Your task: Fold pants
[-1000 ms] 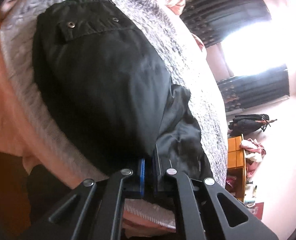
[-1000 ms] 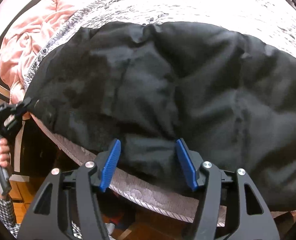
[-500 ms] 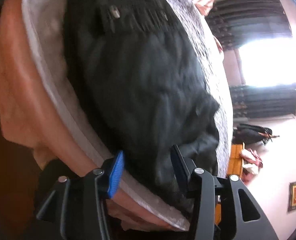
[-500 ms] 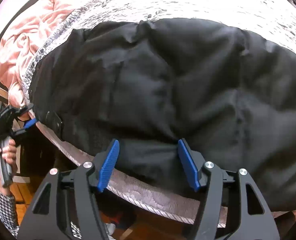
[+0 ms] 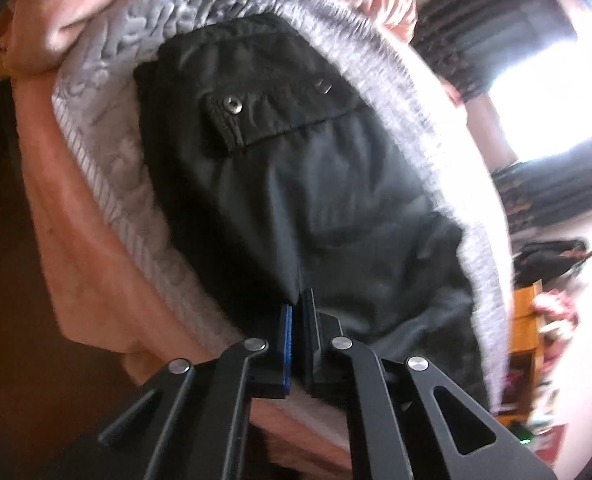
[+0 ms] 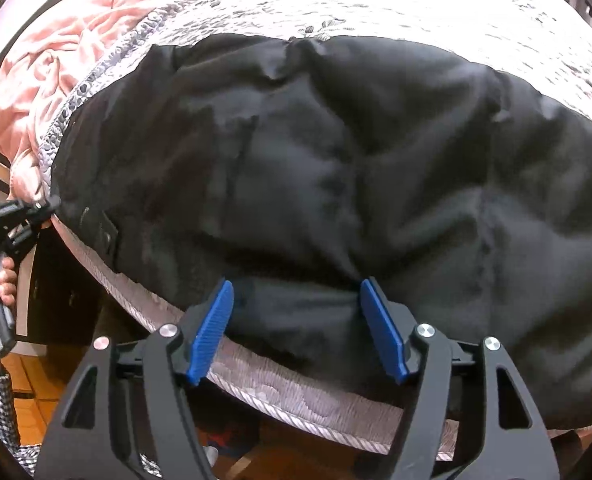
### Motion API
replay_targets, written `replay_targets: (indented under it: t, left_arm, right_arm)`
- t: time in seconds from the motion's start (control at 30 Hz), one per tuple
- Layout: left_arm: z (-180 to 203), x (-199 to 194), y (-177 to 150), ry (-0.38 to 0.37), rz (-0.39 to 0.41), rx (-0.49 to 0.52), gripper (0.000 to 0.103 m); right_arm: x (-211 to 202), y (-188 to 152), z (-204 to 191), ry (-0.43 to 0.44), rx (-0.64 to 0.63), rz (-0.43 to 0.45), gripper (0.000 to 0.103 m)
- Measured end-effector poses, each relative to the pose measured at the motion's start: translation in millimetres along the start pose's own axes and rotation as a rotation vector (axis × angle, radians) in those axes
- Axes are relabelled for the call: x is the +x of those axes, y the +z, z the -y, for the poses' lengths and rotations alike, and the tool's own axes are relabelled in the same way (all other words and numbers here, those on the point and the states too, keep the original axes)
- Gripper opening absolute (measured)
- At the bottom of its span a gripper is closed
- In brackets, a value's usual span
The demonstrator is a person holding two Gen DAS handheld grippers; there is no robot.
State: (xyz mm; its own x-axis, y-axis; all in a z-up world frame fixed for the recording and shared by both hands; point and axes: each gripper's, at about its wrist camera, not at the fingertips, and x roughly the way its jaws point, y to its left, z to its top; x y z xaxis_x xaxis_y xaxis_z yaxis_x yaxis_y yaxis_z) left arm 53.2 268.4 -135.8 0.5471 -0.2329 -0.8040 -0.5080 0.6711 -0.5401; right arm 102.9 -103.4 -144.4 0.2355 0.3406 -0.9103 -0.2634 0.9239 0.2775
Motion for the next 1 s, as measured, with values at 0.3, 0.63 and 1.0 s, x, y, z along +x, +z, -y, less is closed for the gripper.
replay_targets:
  t: [0.3,0.63,1.0]
  left_arm:
    - [26.1,-8.8,-0.3,0.048,-0.015,0.103,0.062]
    - [24.8,-5.6,-0.4,0.050,-0.045,0.024,0.056]
    - [205.3,81.0,-128.3,-0.155,-0.316,0.479,0.050]
  right_arm:
    - [-38.6,8.7,32.1,0.062,0.090,0.056,0.066]
    - [-152.2,-40.3,221.3,-0.196,0.456,0.187,0.077]
    - [-120.0,-65.9,233.7,-0.234,0.476,0.139,0.076]
